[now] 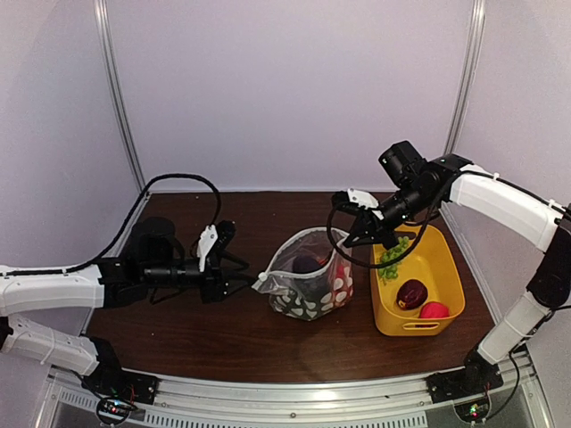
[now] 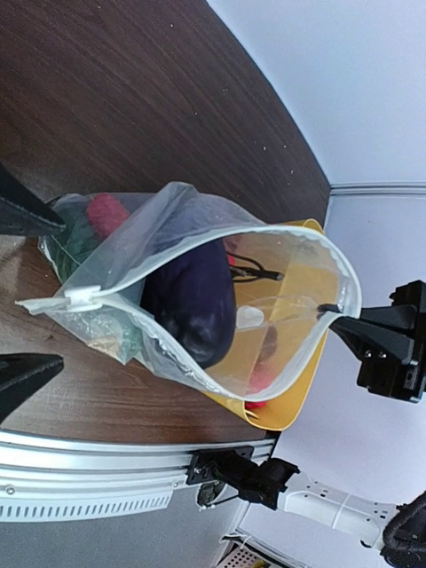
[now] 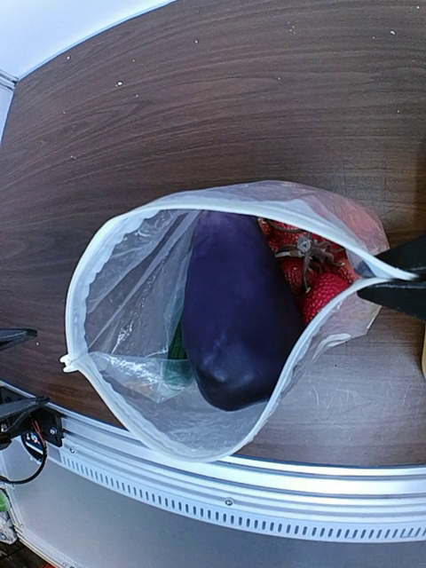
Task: Place the food in the zip-top bag and seal the zipper
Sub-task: Adjust the zipper food storage bag at the center of the board.
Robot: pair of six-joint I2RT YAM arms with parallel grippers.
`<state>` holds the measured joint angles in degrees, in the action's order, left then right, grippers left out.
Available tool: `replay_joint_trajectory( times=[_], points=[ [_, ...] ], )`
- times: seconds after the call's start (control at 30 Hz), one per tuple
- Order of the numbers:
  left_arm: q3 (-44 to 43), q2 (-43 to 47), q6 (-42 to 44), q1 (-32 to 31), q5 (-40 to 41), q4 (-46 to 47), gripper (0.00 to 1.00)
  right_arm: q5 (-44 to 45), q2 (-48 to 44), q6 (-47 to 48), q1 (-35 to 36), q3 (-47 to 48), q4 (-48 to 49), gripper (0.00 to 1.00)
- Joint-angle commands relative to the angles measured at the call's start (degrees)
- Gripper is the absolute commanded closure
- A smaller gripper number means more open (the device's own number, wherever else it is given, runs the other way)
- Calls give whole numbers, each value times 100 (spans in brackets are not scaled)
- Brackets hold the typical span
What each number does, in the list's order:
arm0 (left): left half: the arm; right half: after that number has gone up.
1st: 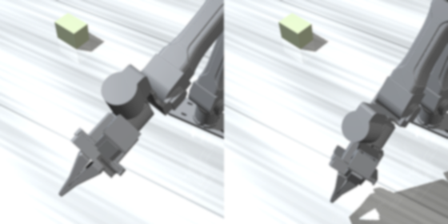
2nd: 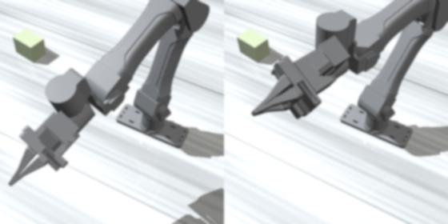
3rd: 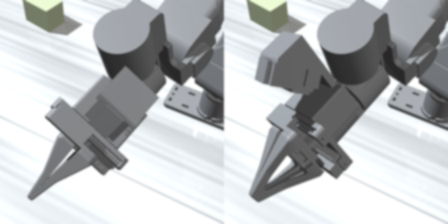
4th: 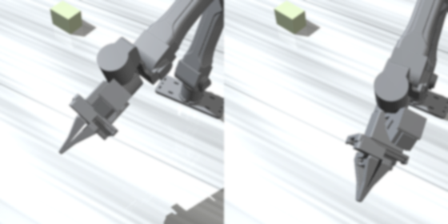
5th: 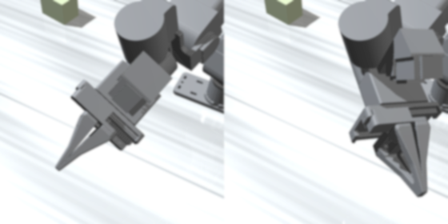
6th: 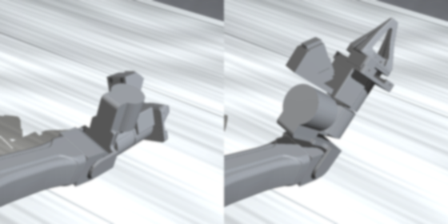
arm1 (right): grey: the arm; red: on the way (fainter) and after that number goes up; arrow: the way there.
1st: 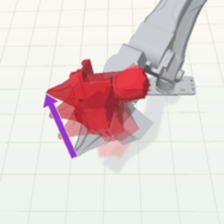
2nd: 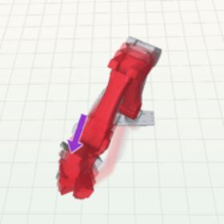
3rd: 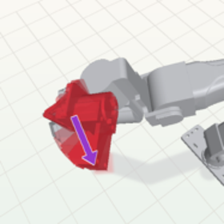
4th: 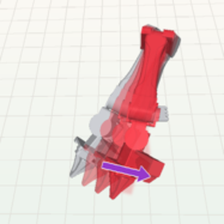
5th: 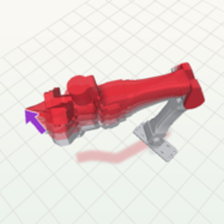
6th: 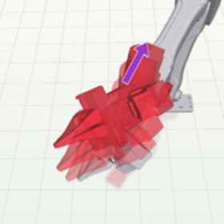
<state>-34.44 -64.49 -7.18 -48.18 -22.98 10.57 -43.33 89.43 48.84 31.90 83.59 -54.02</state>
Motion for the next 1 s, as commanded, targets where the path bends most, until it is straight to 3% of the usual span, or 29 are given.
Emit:
replay_joint_trajectory(
  times=[0.0, 0.4, 0.57, 0.77, 0.97],
  points=[
    [185, -17, -139, -60, 246, 431, 55, -53, -183, -110, -9, -48, 4, 100],
    [63, -961, -271, -209, -13, 882, 76, -10, -223, -164, -17, -89, 10, 100],
    [-159, -967, -187, -209, 9, 584, 98, 10, -243, -259, -26, -108, 90, 100],
    [-1169, -512, -41, -223, 547, -1421, 100, 85, -124, -143, -265, 167, -204, 100],
    [-2599, -793, 484, -465, 936, -3716, 100, -264, 57, 390, -413, 720, -954, 100]
  ],
)
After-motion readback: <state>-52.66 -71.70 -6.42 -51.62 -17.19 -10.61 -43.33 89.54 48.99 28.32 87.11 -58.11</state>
